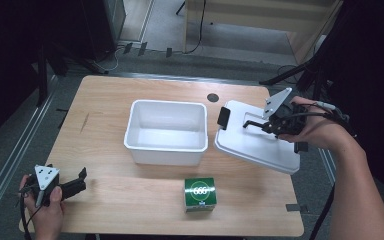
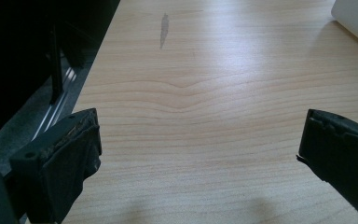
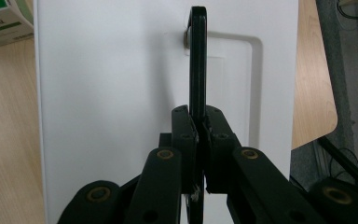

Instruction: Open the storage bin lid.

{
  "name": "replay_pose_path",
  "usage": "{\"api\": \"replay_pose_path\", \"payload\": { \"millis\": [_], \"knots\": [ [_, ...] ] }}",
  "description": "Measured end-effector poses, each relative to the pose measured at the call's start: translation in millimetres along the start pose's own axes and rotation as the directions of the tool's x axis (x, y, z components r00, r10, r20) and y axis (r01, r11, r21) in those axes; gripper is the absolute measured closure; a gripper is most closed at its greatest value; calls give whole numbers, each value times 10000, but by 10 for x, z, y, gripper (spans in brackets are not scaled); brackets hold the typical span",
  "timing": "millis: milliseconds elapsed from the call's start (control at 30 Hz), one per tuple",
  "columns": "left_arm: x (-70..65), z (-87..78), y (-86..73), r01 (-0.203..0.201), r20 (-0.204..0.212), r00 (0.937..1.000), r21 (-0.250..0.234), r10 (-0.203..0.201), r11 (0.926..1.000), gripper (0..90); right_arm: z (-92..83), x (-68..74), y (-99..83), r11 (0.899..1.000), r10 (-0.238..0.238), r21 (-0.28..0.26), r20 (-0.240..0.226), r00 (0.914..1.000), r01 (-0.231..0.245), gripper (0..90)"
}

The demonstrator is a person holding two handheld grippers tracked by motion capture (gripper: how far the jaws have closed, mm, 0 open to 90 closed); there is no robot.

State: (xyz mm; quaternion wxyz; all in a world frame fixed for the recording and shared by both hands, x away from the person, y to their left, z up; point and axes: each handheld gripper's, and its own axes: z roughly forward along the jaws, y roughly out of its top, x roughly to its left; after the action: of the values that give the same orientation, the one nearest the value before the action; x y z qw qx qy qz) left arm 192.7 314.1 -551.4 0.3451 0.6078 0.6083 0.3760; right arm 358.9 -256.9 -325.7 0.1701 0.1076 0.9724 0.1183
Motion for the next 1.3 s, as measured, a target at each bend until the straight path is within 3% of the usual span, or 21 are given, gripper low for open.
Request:
{"api": "replay_pose_path", "payload": {
  "millis": [367, 800, 1300],
  "knots": [
    [4, 1, 0, 10, 11, 10000, -8, -10, 10000, 0, 191, 56, -127, 9999, -73, 144, 39, 10000, 72, 853],
    [7, 0, 1, 20, 23, 10000, 13, -20, 10000, 0, 542, 147, -227, 9992, -137, 369, -313, 9994, 149, 853],
    [8, 0, -1, 33, 48, 10000, -8, -33, 10000, 0, 847, 234, -301, 9996, 72, 271, -392, 9992, -61, 852]
  ]
}}
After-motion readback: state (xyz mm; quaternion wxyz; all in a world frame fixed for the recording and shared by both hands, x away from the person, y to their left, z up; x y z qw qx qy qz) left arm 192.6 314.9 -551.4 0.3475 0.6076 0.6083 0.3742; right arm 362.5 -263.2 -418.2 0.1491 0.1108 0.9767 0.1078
